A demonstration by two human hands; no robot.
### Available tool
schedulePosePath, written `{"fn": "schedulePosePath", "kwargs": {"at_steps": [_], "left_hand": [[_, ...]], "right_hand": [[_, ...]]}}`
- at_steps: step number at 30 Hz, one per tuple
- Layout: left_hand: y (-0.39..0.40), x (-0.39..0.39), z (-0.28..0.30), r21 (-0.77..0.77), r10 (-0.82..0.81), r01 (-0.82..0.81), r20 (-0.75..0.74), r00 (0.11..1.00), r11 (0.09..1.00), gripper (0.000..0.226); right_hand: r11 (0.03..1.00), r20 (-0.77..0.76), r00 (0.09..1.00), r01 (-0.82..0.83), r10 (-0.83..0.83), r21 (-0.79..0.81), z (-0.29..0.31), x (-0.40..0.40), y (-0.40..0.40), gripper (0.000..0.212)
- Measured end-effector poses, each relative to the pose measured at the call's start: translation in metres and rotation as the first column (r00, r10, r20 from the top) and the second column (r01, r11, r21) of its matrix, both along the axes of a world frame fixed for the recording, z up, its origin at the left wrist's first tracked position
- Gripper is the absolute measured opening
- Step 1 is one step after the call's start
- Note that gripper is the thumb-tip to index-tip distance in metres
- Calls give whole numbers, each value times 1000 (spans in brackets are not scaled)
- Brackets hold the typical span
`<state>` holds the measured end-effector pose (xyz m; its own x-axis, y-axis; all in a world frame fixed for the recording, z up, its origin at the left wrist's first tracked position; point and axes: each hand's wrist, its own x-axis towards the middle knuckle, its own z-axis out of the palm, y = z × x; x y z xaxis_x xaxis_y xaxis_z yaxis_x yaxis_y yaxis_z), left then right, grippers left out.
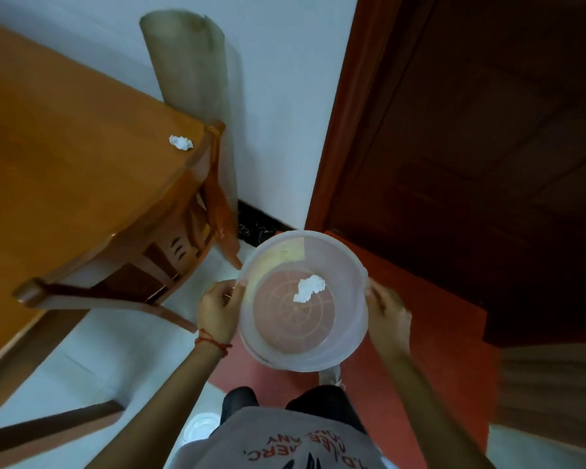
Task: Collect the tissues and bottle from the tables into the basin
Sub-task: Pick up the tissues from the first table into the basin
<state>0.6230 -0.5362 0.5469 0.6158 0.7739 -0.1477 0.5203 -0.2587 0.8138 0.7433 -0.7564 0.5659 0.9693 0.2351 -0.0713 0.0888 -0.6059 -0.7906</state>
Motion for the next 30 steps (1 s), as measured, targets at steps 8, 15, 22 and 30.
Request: {"fn": "schedulePosePath", "kwargs": {"at_steps": [8, 15, 22, 30], "left_hand": [[-26, 65, 7, 65, 258, -256, -27, 966, 964, 25], [-14, 109, 11, 43, 403, -401, -46, 914, 915, 27], [26, 150, 7, 33, 467, -466, -20, 884, 884, 26], [46, 179, 7, 44, 527, -526, -44, 849, 850, 41]], "right_hand": [[970, 36, 970, -242, 242, 17, 10, 123, 17, 29], [943, -24, 943, -332, 333, 32, 6, 185, 55, 27], [903, 20, 903, -429, 429, 0, -4, 235, 113, 28], [852, 25, 852, -523, 524, -21, -11, 280, 153, 28]]}}
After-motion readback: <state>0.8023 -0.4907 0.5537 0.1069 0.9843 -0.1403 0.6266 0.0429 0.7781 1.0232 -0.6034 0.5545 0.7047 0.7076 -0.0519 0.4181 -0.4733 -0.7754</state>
